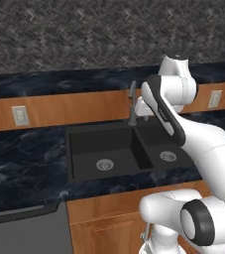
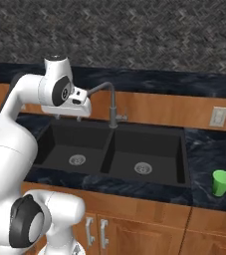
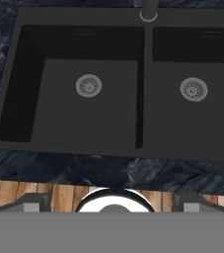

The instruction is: Place the bowl in the left basin and the cup in the right basin of the sink.

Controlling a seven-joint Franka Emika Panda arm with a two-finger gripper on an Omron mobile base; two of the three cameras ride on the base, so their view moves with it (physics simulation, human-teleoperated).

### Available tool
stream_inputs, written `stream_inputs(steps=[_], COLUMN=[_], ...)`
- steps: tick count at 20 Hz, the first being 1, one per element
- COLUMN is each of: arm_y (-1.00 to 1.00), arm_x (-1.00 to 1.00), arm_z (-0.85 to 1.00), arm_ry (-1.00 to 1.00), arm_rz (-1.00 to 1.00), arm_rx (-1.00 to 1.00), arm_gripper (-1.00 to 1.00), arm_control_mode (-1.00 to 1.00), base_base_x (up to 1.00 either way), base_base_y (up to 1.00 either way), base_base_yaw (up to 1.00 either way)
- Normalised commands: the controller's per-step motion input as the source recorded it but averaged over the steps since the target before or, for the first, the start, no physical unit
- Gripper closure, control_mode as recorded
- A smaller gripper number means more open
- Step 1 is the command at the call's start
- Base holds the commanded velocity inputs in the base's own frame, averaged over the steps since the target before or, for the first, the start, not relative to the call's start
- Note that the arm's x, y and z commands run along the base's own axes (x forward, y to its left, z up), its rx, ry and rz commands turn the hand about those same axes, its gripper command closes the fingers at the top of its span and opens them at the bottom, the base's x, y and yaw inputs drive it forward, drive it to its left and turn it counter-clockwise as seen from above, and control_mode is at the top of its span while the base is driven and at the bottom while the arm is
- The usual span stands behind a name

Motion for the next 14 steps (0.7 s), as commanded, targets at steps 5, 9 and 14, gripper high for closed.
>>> stream_inputs(steps=[5, 9, 14], arm_y=[0.00, 0.00, 0.00], arm_x=[0.00, 0.00, 0.00], arm_z=[0.00, 0.00, 0.00], arm_ry=[0.00, 0.00, 0.00], arm_rz=[0.00, 0.00, 0.00], arm_rx=[0.00, 0.00, 0.00], arm_gripper=[-1.00, -1.00, -1.00], arm_control_mode=[1.00, 1.00, 1.00], base_base_x=[-0.38, -0.16, 0.00], base_base_y=[-0.23, -0.24, -0.38], base_base_yaw=[-0.07, -0.09, -0.06])
